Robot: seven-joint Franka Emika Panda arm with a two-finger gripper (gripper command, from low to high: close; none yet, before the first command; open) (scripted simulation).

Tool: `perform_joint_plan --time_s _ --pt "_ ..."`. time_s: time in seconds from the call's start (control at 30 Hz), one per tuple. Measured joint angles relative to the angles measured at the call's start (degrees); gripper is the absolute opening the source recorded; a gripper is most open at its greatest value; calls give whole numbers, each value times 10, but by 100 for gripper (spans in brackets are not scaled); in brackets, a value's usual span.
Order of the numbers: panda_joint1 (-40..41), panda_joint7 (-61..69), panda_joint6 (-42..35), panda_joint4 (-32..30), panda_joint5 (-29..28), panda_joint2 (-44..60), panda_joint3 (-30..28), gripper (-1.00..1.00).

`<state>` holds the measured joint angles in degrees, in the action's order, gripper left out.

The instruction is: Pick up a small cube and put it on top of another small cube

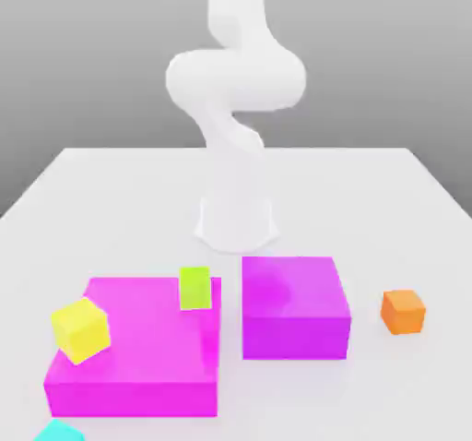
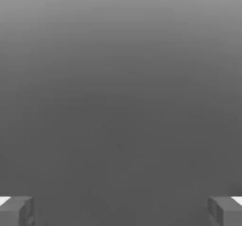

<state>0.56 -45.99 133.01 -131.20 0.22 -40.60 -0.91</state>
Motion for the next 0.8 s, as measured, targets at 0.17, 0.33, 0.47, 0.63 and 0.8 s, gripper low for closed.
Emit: perform_joint_plan --time_s 0.17,0.33,0.47,0.63,0.8 --pt "11 -1 26 12 6 107 -20 0" --pt "21 0 51 23 16 211 -41 0" --pt "31 3 71 32 27 294 -57 0" --pt "51 10 96 44 44 398 -73 0" --pt "72 16 120 55 61 503 -81 0"
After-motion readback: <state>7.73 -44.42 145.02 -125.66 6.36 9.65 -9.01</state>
